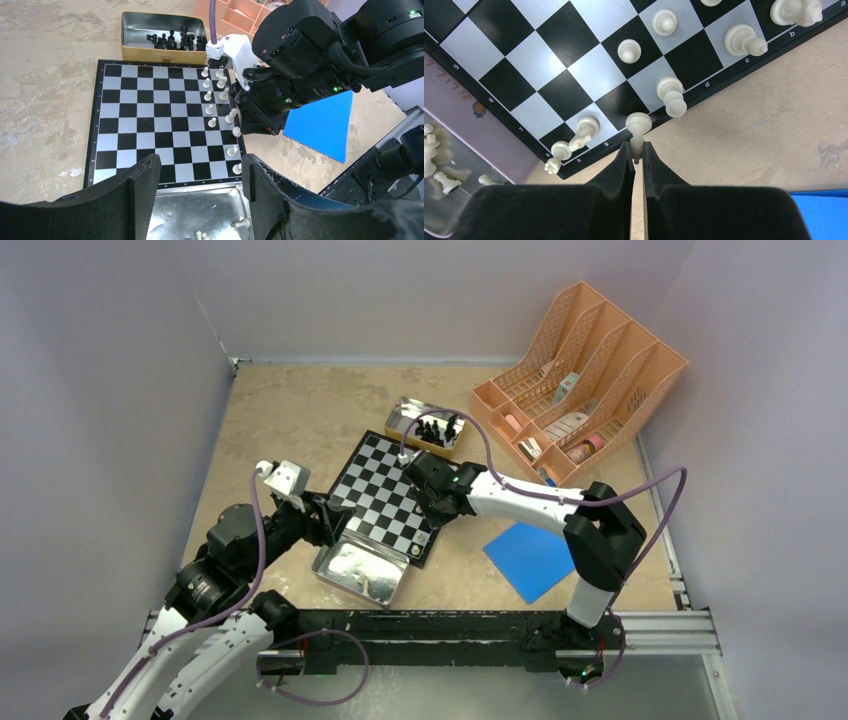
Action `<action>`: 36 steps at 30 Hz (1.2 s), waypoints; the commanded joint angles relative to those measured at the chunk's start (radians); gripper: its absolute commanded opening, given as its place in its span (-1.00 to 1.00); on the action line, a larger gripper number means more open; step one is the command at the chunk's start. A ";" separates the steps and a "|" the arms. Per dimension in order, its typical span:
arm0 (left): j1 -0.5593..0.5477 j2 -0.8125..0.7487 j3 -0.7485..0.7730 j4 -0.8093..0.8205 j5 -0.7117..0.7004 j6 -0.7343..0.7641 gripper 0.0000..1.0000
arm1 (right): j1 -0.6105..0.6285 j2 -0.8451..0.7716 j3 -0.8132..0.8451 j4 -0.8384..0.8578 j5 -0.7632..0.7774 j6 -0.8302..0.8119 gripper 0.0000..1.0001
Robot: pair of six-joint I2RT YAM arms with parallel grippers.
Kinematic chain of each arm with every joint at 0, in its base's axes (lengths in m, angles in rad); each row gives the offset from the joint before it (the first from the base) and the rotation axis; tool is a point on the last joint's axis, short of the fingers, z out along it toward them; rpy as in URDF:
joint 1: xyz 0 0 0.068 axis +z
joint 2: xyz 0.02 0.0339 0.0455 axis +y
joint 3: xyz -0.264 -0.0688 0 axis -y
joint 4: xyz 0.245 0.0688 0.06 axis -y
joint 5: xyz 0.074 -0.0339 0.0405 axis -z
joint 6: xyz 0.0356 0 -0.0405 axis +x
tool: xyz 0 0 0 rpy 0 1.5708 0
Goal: Set up the chess pieces on the board
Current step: Adjust the chess piece.
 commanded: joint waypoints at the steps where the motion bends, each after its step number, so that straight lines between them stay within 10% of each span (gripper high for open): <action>1: 0.001 -0.005 0.002 0.025 -0.018 0.020 0.21 | 0.001 0.007 0.051 -0.018 0.030 -0.020 -0.97; 36: 0.001 0.005 -0.001 0.023 -0.013 0.014 0.22 | 0.009 0.082 0.091 -0.011 -0.040 -0.057 -0.60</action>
